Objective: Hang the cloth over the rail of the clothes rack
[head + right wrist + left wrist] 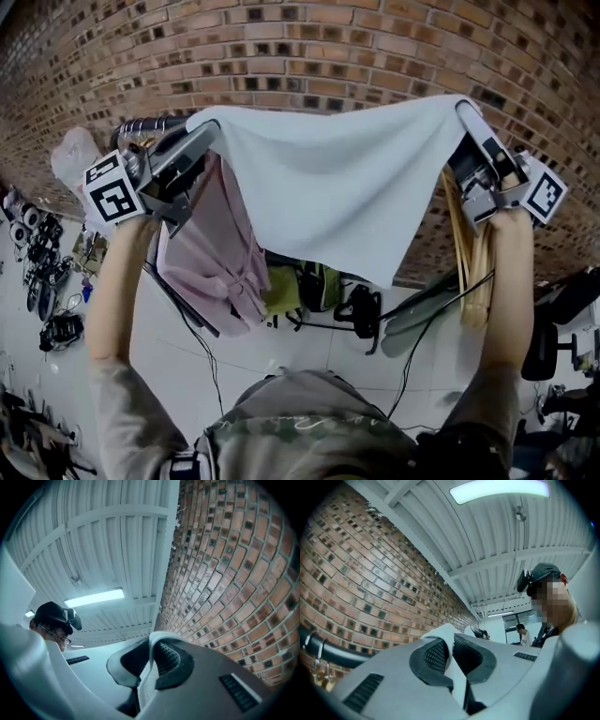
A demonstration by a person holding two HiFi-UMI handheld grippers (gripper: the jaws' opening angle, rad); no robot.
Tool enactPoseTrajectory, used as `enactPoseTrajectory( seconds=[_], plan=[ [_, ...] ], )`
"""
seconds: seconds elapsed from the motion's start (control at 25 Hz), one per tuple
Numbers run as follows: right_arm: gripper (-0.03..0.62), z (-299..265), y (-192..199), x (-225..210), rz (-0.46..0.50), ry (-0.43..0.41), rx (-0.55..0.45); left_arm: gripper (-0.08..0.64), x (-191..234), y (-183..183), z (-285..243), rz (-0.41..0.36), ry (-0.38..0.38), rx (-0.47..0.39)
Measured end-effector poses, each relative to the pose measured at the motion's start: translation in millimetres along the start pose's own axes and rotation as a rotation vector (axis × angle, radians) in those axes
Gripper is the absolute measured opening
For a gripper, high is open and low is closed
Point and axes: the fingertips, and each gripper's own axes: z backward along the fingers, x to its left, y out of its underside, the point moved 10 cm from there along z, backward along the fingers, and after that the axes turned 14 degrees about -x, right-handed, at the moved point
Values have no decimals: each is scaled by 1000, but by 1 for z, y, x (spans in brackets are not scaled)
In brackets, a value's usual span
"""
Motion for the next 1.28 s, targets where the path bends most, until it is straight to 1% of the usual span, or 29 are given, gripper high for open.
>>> enactPoseTrajectory(
  seconds=[0.08,0.2,0.28,0.32,0.4,0.48,0.6,0.68,0.88,1.0,1.2,1.28],
  plan=[
    [18,2,-3,2,0,2,-13,15,10,-13,-6,16,-15,-13],
    [18,5,-13,6,12,9,-18,15,27,-27,-21,60,-18,-14],
    [18,3,-18,8,18,4,-21,15,37,-37,-30,75,-23,-5],
    [18,1,-19,8,24,4,-17,15,42,-42,-33,70,-26,13],
    [18,0,-22,7,49,21,13,15,50,-49,-40,45,-29,82],
    [18,1,-23,4,77,56,62,15,60,-53,-42,39,-38,173],
    [18,5,-23,-1,92,85,134,15,72,-52,-40,78,-53,272],
    [18,7,-22,-4,81,85,157,15,76,-50,-38,92,-56,306],
    [18,3,-19,-7,46,99,154,15,82,-48,-39,89,-48,300],
    [18,4,-19,-6,53,116,189,15,85,-46,-38,124,-45,314],
    [18,9,-20,-6,71,128,235,15,85,-41,-36,190,-16,317],
    [18,10,-17,-6,71,134,260,15,85,-37,-33,202,-15,331]
  ],
)
